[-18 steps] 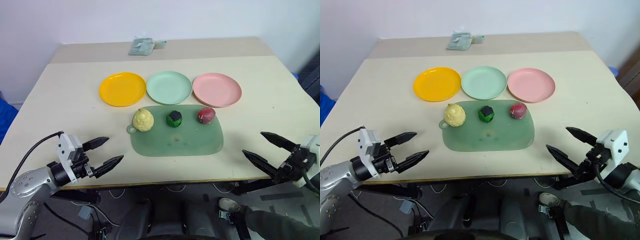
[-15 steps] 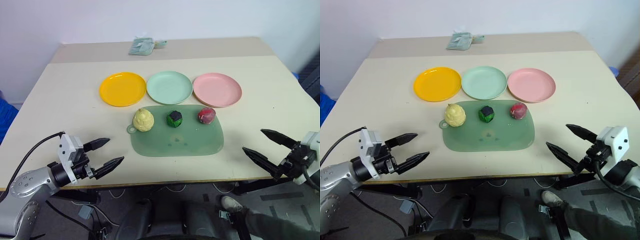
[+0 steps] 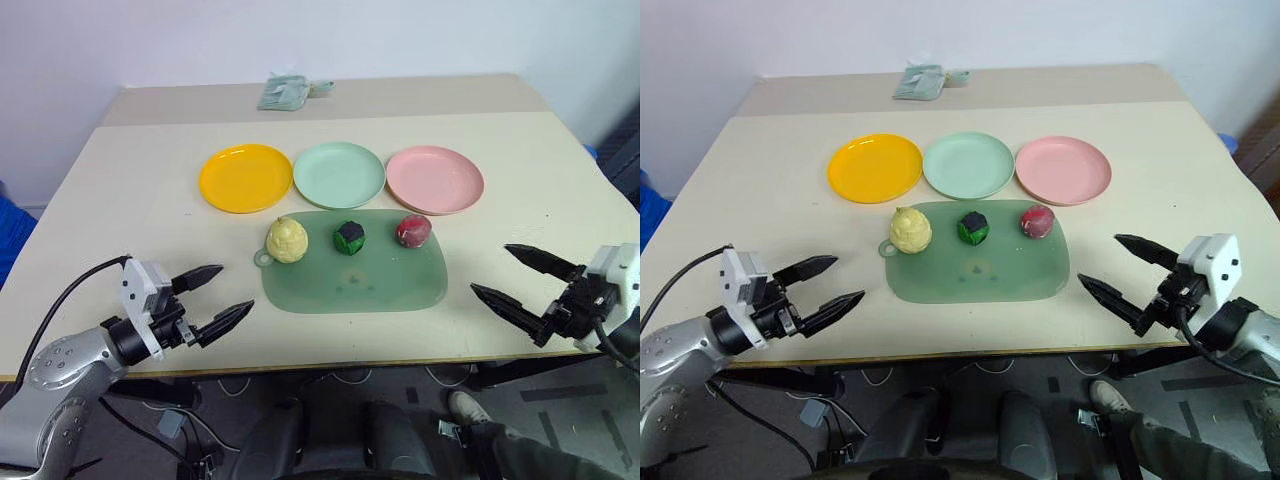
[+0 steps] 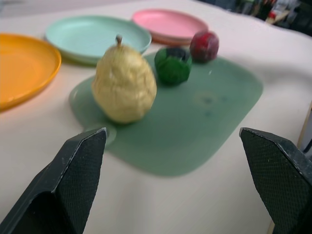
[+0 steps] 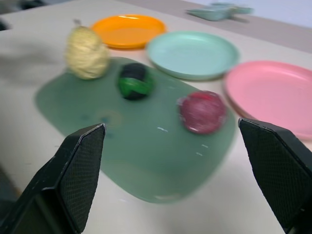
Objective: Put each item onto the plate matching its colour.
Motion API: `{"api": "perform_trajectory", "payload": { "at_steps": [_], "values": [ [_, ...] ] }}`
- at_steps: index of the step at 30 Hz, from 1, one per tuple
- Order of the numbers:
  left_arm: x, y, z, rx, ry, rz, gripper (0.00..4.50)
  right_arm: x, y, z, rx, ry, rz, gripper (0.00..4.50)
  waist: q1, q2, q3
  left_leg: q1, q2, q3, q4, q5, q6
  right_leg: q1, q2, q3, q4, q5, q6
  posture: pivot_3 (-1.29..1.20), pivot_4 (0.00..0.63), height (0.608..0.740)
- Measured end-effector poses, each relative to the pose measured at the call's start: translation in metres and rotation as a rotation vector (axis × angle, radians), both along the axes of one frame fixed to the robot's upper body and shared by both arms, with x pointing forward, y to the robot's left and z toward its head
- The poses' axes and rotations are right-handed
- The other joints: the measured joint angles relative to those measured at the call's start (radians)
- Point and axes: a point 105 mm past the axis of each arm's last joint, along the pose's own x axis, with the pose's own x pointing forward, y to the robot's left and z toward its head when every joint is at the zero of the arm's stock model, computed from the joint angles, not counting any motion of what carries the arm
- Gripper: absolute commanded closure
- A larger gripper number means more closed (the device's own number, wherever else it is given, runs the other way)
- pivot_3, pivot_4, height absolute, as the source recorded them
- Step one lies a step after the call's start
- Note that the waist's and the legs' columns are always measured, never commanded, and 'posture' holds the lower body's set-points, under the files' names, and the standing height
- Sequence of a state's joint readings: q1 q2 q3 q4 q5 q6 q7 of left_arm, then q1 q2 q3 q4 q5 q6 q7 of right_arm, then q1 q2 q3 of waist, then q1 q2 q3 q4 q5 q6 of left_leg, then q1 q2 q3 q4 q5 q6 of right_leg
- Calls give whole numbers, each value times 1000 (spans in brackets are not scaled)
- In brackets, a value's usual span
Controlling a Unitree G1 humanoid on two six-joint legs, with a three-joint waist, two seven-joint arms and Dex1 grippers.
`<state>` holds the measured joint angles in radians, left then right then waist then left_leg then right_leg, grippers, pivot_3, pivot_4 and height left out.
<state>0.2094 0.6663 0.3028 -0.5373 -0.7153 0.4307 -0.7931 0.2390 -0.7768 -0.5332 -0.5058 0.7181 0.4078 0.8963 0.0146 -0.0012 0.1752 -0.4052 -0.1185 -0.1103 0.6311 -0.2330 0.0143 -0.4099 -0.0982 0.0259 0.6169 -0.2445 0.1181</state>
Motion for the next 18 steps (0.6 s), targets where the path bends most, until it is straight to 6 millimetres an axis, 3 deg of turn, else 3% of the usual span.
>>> {"api": "perform_trajectory", "payload": {
  "at_steps": [9,18],
  "values": [
    [25,-6,21,-8,-12,2,0,12,43,29,-16,-67,308,43,2,-1,1,-1,0,0,0,1,2,0,0,-1,0,0,0,0,150,740],
    [55,-22,23,0,40,63,0,14,57,33,-49,-44,448,43,1,-1,1,-1,0,-1,0,1,2,-1,0,-1,0,2,4,0,150,740]
  ]
}}
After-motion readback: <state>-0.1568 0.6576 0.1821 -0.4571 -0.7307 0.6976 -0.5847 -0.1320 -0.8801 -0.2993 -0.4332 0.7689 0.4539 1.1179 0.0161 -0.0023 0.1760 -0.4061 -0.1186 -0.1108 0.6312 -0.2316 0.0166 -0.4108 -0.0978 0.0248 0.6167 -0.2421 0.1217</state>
